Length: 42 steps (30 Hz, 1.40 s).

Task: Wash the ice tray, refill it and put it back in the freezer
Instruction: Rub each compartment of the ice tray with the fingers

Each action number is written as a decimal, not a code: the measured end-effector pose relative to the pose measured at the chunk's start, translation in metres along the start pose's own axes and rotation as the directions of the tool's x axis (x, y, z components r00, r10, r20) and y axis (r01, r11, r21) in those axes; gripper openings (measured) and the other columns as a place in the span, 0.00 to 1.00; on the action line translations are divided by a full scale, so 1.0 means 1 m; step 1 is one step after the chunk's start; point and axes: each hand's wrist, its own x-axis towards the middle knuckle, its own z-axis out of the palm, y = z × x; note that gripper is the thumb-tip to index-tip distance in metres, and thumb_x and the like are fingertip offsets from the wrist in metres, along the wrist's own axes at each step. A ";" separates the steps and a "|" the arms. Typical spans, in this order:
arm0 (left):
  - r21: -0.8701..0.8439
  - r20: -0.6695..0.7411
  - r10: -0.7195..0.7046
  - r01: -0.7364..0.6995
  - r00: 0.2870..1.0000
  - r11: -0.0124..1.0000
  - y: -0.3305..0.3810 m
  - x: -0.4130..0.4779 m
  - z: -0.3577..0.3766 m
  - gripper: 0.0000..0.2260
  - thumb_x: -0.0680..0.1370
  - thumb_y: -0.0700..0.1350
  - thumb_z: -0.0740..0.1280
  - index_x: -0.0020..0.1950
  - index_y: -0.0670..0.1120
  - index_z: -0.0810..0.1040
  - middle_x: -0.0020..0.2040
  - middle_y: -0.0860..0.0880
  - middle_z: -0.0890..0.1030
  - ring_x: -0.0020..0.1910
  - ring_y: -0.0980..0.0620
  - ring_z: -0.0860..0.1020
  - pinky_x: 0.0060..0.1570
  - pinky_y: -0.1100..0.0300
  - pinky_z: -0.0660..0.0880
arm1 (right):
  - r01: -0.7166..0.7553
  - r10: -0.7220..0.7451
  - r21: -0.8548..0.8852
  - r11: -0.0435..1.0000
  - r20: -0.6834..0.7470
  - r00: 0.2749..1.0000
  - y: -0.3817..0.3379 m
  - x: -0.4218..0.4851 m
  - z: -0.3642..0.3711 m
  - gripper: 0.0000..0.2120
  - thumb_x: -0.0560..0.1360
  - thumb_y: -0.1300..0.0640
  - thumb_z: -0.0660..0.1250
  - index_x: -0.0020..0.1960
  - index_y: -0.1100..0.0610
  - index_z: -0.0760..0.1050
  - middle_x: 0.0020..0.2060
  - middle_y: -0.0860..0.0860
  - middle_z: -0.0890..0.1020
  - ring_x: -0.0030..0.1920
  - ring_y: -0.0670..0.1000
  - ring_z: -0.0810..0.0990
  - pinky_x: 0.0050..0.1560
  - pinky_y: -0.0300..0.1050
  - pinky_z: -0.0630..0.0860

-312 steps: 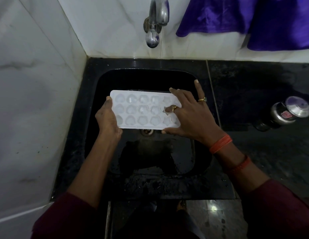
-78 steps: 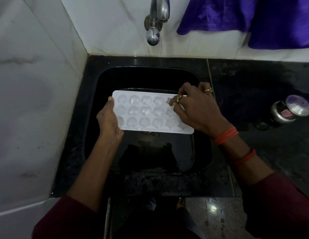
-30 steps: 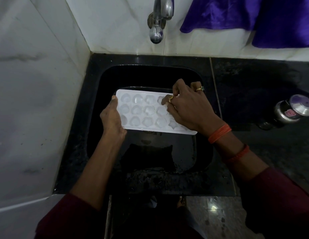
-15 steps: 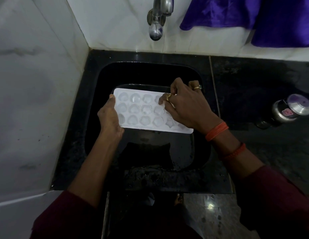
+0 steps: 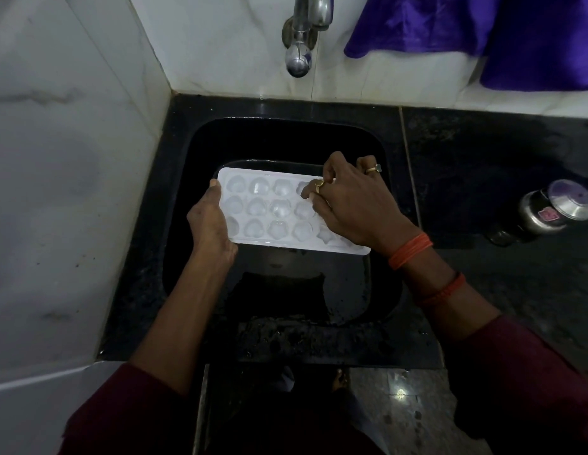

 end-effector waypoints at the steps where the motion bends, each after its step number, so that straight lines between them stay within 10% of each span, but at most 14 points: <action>1: 0.002 -0.005 0.001 -0.001 1.000 1.000 0.000 0.000 0.001 0.15 0.83 0.54 0.66 0.59 0.43 0.83 0.52 0.44 0.87 0.47 0.43 0.87 0.43 0.46 0.85 | -0.005 0.005 0.003 1.000 -0.008 1.000 0.000 0.000 -0.002 0.25 0.79 0.45 0.48 0.51 0.50 0.83 0.49 0.51 0.73 0.41 0.50 0.74 0.55 0.50 0.60; 42: 0.002 0.008 0.005 -0.005 1.000 1.000 0.001 -0.001 0.008 0.16 0.84 0.53 0.65 0.62 0.42 0.82 0.54 0.43 0.87 0.49 0.42 0.87 0.43 0.47 0.85 | -0.004 0.005 0.054 0.999 -0.004 1.000 0.004 0.005 0.007 0.17 0.80 0.48 0.56 0.57 0.48 0.82 0.49 0.53 0.73 0.40 0.52 0.75 0.53 0.51 0.60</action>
